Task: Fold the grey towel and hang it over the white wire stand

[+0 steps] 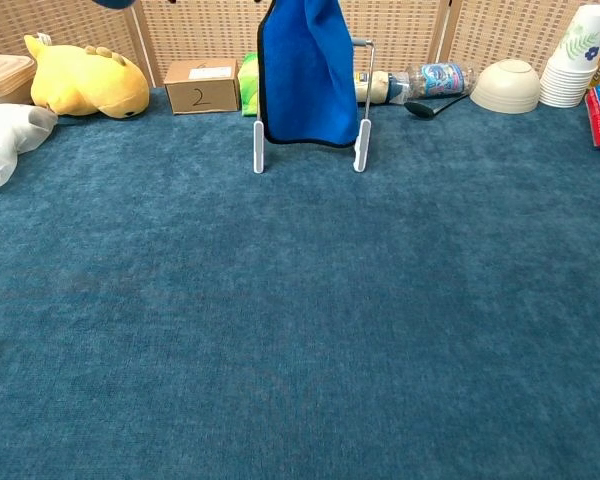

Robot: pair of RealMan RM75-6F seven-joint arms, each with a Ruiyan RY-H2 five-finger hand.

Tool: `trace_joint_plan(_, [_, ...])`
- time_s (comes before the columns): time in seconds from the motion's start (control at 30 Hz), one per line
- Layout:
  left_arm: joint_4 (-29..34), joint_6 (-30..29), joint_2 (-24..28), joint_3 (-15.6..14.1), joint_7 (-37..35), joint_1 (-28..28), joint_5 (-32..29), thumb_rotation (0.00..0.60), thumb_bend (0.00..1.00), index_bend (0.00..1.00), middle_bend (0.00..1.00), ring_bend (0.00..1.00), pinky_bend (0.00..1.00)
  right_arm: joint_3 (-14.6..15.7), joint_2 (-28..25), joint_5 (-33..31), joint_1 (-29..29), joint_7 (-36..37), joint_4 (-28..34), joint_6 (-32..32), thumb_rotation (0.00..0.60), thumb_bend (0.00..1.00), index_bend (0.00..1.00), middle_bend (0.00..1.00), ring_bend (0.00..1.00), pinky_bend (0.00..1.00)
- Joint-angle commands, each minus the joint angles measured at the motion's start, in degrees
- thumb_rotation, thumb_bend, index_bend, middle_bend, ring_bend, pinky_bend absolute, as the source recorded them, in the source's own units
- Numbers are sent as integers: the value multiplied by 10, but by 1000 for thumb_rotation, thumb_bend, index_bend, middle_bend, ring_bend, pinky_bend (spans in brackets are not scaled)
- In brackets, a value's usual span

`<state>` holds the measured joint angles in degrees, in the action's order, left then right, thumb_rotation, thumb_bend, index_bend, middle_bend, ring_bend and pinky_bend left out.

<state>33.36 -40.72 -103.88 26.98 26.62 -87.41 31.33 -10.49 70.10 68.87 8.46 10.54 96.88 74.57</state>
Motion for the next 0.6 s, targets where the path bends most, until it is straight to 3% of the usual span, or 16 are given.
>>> trace_joint_plan(0.03, [-19,9,-12,2,-6,-5,12,600,527,747,288,68,0,-1,0,0,1,-1,0,-1,600,254,13,37,0,0])
trace_joint_plan(0.53, [-141,35,-67,11,1,-36,51,600,530,744,281,67,0,-4,-1,-3,0,-6,4,0,600,253,15,37,0,0])
trace_joint_plan(0.6, [-161,38,-76,6,10,-38,60,600,531,689,240,38,0,-4,-2,-4,0,-6,4,-1,600,254,15,37,0,0])
